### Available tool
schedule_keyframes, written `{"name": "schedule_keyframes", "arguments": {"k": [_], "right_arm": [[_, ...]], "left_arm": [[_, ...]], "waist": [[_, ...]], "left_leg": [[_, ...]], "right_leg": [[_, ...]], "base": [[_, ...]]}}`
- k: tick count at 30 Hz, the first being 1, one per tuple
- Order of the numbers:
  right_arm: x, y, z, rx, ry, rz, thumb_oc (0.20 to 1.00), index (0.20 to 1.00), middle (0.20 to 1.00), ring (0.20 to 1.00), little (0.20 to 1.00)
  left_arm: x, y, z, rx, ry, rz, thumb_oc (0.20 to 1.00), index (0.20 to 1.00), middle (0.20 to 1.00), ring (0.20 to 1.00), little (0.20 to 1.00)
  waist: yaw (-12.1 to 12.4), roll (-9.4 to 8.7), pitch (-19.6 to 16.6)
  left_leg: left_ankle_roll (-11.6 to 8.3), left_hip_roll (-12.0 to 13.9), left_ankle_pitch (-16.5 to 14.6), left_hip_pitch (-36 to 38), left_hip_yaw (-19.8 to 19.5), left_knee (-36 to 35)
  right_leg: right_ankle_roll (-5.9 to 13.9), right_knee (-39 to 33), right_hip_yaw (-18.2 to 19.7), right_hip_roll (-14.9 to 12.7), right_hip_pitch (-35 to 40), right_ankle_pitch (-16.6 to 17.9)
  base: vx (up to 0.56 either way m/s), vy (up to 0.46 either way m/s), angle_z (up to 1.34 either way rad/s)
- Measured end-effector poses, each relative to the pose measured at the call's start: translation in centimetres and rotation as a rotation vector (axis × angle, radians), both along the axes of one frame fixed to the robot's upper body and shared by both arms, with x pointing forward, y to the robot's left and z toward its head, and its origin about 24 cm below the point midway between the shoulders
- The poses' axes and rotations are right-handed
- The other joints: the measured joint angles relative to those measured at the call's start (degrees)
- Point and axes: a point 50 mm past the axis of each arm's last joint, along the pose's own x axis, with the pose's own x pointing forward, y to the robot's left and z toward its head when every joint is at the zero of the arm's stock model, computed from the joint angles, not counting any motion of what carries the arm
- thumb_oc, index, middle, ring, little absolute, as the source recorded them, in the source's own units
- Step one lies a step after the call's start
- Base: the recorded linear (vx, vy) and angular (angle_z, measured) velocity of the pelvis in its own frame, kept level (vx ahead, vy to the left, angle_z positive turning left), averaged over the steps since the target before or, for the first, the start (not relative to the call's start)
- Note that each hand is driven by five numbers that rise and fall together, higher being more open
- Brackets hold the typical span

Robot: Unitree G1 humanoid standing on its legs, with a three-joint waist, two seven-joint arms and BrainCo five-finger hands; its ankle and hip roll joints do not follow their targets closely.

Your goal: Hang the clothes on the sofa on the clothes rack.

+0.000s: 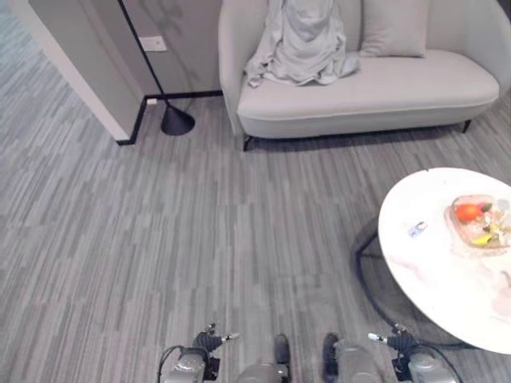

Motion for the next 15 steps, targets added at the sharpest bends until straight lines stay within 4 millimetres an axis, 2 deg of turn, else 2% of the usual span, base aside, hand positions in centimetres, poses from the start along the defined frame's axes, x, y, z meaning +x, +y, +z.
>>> {"name": "schedule_keyframes", "arguments": {"k": [1,2,3,5,6,7,8,10,11,12,13,15], "right_arm": [[-0.6,0.0,-0.2,0.000,0.014,-0.003,1.000,1.000,1.000,1.000,1.000],[-0.7,0.0,-0.2,-0.001,0.012,-0.004,1.000,1.000,1.000,1.000,1.000],[-0.8,0.0,-0.3,-0.002,0.015,-0.006,1.000,1.000,1.000,1.000,1.000],[-0.8,0.0,-0.3,-0.003,0.020,-0.009,1.000,1.000,1.000,1.000,1.000],[-1.3,0.0,-0.5,-0.005,0.040,-0.022,1.000,1.000,1.000,1.000,1.000],[-1.5,-0.1,-0.6,-0.005,0.051,-0.030,1.000,1.000,1.000,1.000,1.000],[-2.0,-0.1,-0.8,-0.006,0.065,-0.034,1.000,1.000,1.000,1.000,1.000],[-2.4,-0.2,-1.0,-0.006,0.082,-0.038,1.000,1.000,1.000,1.000,1.000],[-2.6,-0.3,-1.1,-0.009,0.089,-0.041,1.000,1.000,1.000,1.000,1.000],[-2.7,-0.4,-1.1,-0.012,0.091,-0.042,1.000,1.000,1.000,1.000,1.000],[-2.4,-0.4,-0.9,-0.014,0.081,-0.040,1.000,1.000,1.000,1.000,1.000],[-1.4,-0.6,-0.5,-0.017,0.044,-0.029,1.000,1.000,1.000,1.000,1.000]], "left_arm": [[0.1,0.0,0.0,0.001,-0.002,-0.002,1.000,1.000,1.000,1.000,1.000],[0.5,0.0,0.2,0.003,-0.012,0.001,1.000,1.000,1.000,1.000,1.000],[1.2,0.1,0.4,0.006,-0.026,-0.002,1.000,1.000,1.000,1.000,1.000],[2.1,0.2,0.9,0.011,-0.050,-0.004,1.000,1.000,1.000,1.000,1.000],[2.1,0.1,0.9,0.009,-0.053,-0.002,1.000,1.000,1.000,1.000,1.000],[1.5,0.1,0.6,0.001,-0.046,0.012,1.000,1.000,1.000,1.000,1.000],[1.3,0.0,0.5,-0.002,-0.043,0.013,1.000,1.000,1.000,1.000,1.000],[0.4,0.0,0.1,-0.004,-0.023,0.026,1.000,1.000,1.000,1.000,1.000],[-0.6,0.1,-0.3,-0.003,0.001,0.033,1.000,1.000,1.000,1.000,1.000],[-1.7,0.2,-0.6,-0.002,0.026,0.039,1.000,1.000,1.000,1.000,1.000],[-2.4,0.4,-0.8,0.002,0.046,0.046,1.000,1.000,1.000,1.000,1.000],[-3.5,0.8,-1.0,0.011,0.069,0.053,1.000,1.000,1.000,1.000,1.000]], "waist": [[-0.12,-0.09,0.11],[-0.11,-0.20,0.08],[-0.50,-0.44,0.37],[-1.51,-1.29,1.55],[-2.80,-1.62,1.78],[-3.02,-2.11,1.74],[-2.98,-2.41,1.53],[-3.09,-2.55,0.43],[-3.12,-1.86,-0.71],[-3.05,-0.58,-1.56],[-2.93,0.05,-2.02],[-2.25,-1.08,-3.36]], "left_leg": [[-0.05,-0.15,-0.13,0.03,-0.23,0.25],[-0.16,-0.24,-0.47,-0.98,-0.83,0.85],[-0.13,-0.46,-0.47,-1.45,-1.64,0.90],[0.35,-0.97,-0.74,-1.19,-2.91,0.58],[0.76,-0.75,-1.64,0.42,-4.23,0.47],[-0.70,-0.50,-3.70,2.67,-5.31,0.47],[-1.28,-0.47,-4.54,3.74,-6.19,0.31],[-3.03,0.95,-6.76,5.38,-8.03,0.28],[-4.27,2.84,-7.79,6.00,-8.54,0.40],[-5.84,5.49,-8.81,6.68,-8.95,1.30],[-7.19,7.26,-9.63,6.65,-9.00,3.80],[-9.29,8.97,-10.85,3.94,-8.74,15.73]], "right_leg": [[1.28,-4.86,0.12,-0.55,0.23,0.79],[3.67,-12.21,0.82,-0.79,0.48,2.96],[5.25,-18.70,1.00,-0.89,0.89,4.36],[6.36,-22.43,0.70,-1.25,-0.21,8.52],[5.72,-22.41,-0.67,-0.93,-0.24,10.95],[5.45,-22.29,-2.07,-0.14,0.45,11.62],[5.40,-22.24,-2.60,-0.03,1.06,11.61],[4.45,-20.96,-3.73,0.55,2.33,12.00],[2.72,-20.58,-4.82,2.13,3.37,13.38],[1.97,-20.54,-6.03,4.46,4.73,13.82],[-0.38,-20.63,-6.85,6.32,6.26,12.69],[-6.13,-20.93,-7.19,8.31,9.77,11.61]], "base": [[0.44,-0.127,0.14],[0.28,-0.075,0.19],[0.28,-0.076,0.26],[0.39,-0.144,0.36],[0.78,-0.372,0.50],[0.80,-0.417,0.54],[0.65,-0.358,0.51],[0.43,-0.238,0.49],[0.40,-0.225,0.41],[0.38,-0.217,0.33],[0.23,-0.138,0.21],[0.25,-0.154,0.02]]}}
